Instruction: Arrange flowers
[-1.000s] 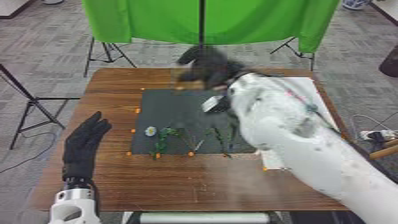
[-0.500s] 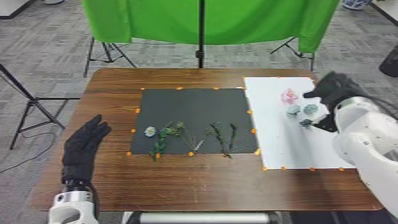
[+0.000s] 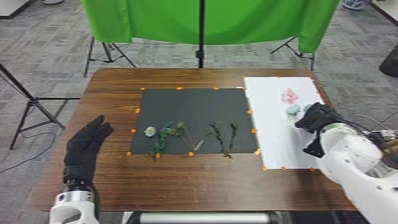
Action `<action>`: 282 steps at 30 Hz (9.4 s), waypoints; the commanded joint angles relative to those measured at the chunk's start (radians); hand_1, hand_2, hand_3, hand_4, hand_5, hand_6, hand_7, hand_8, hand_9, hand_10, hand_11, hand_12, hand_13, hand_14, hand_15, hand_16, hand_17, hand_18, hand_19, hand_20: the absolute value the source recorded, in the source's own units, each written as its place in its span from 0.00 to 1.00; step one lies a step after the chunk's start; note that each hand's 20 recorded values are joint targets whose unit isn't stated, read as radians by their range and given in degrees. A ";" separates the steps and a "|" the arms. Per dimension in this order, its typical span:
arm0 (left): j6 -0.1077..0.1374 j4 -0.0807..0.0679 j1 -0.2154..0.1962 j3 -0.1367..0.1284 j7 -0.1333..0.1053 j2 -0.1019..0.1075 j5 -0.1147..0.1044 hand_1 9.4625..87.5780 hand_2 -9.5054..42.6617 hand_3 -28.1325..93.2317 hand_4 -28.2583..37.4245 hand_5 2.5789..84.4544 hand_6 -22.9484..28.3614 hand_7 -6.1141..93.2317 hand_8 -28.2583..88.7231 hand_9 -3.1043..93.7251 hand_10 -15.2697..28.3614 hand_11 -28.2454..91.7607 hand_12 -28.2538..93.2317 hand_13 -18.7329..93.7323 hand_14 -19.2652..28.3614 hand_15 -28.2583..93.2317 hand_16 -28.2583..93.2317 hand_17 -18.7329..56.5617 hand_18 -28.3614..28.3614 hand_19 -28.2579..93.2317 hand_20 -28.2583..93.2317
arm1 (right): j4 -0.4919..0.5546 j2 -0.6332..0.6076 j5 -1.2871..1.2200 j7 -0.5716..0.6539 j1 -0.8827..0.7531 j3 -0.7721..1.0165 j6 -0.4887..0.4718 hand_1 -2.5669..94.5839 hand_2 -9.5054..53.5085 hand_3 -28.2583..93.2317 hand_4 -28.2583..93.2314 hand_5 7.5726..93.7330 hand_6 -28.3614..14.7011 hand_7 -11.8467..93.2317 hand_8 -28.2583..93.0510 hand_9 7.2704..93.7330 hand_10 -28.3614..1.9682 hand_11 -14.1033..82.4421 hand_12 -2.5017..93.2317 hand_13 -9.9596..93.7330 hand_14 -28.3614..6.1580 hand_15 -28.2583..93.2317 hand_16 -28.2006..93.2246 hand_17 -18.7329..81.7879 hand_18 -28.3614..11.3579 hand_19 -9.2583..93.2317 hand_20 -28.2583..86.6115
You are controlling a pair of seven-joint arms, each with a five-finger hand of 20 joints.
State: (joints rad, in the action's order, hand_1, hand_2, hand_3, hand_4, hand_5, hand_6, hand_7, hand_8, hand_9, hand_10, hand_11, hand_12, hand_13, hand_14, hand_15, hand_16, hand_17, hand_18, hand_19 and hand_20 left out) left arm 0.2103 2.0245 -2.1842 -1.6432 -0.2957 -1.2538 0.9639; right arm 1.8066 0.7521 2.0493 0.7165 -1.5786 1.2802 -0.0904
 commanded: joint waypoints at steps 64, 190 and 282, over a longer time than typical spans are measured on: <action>0.023 -0.017 -0.005 0.037 -0.027 -0.004 0.005 0.16 0.23 0.77 0.00 0.53 0.51 0.17 0.20 0.49 0.64 0.36 0.35 0.46 0.75 0.43 0.26 0.31 0.74 0.29 0.42 | -0.550 0.604 -0.060 -0.353 0.783 -0.828 0.003 0.51 0.00 0.73 0.08 0.72 0.62 0.27 0.18 0.87 0.51 0.41 0.29 0.96 0.74 0.70 0.53 0.84 0.47 1.00 0.71; -0.016 -0.028 0.005 0.053 0.013 0.001 0.013 0.17 0.23 0.78 0.01 0.53 0.51 0.18 0.20 0.49 0.65 0.37 0.35 0.46 0.75 0.44 0.26 0.30 0.74 0.29 0.41 | -0.255 0.334 0.087 -0.440 0.737 -0.956 0.210 0.65 0.00 0.67 0.10 0.81 0.68 0.29 0.32 0.95 0.65 0.27 0.48 0.97 0.78 0.70 0.54 0.84 0.45 1.00 0.76; -0.032 -0.008 -0.011 0.036 0.019 -0.013 0.023 0.19 0.20 0.77 0.06 0.53 0.51 0.17 0.20 0.48 0.64 0.36 0.35 0.45 0.75 0.43 0.26 0.30 0.74 0.29 0.41 | -0.030 0.135 -0.112 -0.347 0.659 -0.811 0.173 0.71 0.00 0.62 0.12 0.85 0.65 0.29 0.34 0.97 0.64 0.24 0.49 0.98 0.80 0.72 0.53 0.87 0.47 1.00 0.76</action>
State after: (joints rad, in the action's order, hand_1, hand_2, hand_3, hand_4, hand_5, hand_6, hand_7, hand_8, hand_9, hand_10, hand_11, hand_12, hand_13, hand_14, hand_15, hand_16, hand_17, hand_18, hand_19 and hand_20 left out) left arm 0.1960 2.0242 -2.1701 -1.6235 -0.2881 -1.2471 0.9858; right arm 1.7872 0.8023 1.9322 0.3603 -0.9428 0.5624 0.1215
